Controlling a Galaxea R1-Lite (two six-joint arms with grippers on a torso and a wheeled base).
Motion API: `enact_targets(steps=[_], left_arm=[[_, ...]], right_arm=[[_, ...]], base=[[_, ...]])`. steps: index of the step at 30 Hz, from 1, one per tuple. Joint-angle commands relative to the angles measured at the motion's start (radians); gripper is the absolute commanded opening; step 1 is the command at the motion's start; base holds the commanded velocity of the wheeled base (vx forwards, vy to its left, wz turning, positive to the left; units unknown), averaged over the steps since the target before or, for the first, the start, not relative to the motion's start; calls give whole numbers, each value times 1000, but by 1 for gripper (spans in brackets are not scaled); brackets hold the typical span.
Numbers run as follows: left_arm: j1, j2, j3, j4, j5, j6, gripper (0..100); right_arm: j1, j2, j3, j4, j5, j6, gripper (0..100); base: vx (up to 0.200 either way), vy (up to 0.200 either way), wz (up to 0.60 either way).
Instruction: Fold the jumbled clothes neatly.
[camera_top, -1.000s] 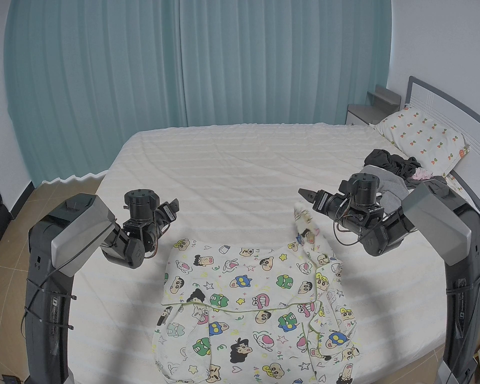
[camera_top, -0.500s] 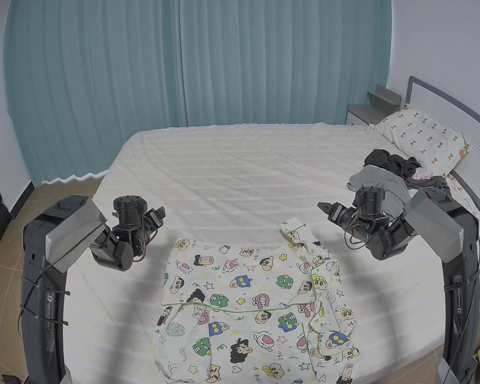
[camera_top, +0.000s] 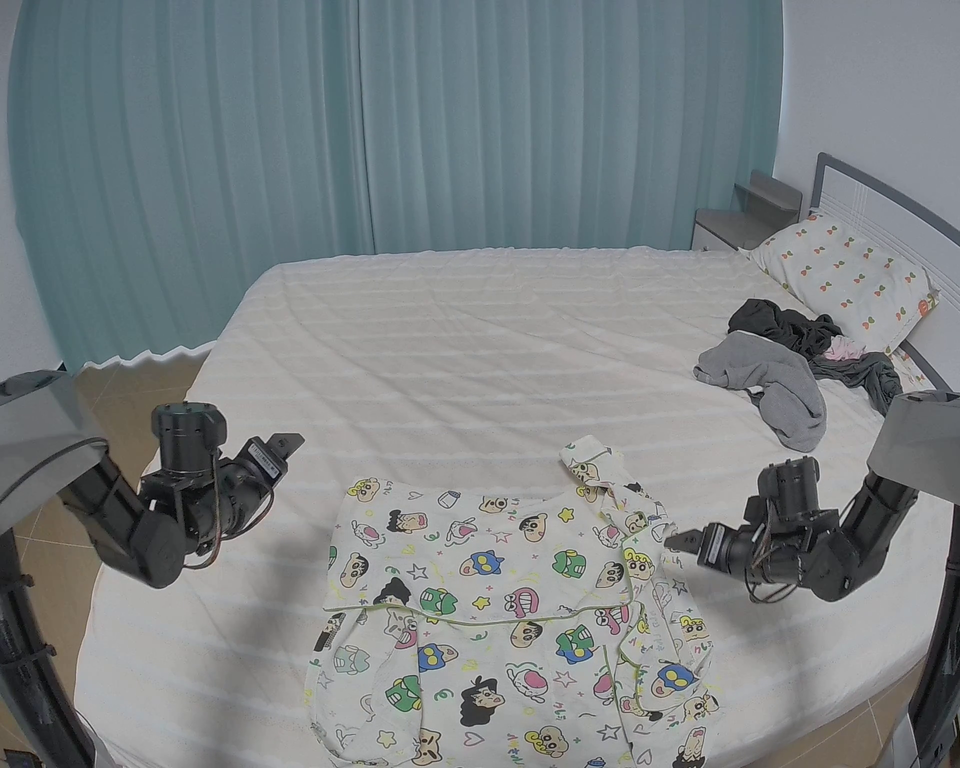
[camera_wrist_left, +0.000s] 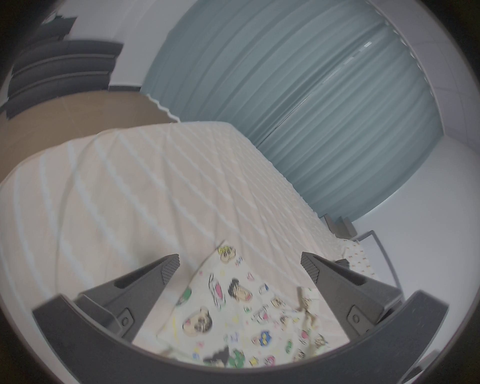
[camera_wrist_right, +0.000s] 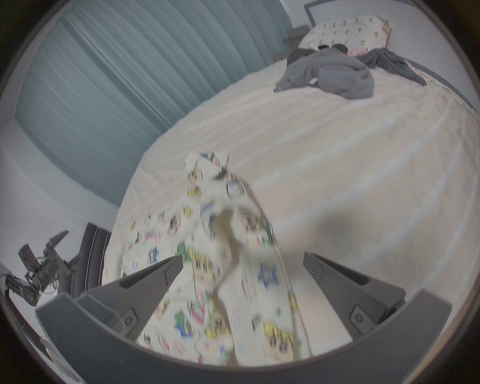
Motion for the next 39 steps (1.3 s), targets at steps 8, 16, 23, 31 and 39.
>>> enact_targets(steps=[8,16,23,31,39], left_arm=[[-45,-198,240,-143,-41,-132,100],[-52,-194,255,-171,-43,-130,100],[-52,-175,255,-171,-41,-132,100],[-52,-163,255,-171,-38,-132,100],[-52,-161,256,-171,-38,-132,100]], right_arm=[[41,6,168,-5,98,-49,100],[33,60,157,-61,103,-65,100],[33,103,146,-122,103,-52,100],[24,129,96,-125,103,-22,0],[18,86,109,-125,93,-1,0]], base=[[0,0,0],[0,0,0],[0,0,0],[0,0,0],[0,0,0]])
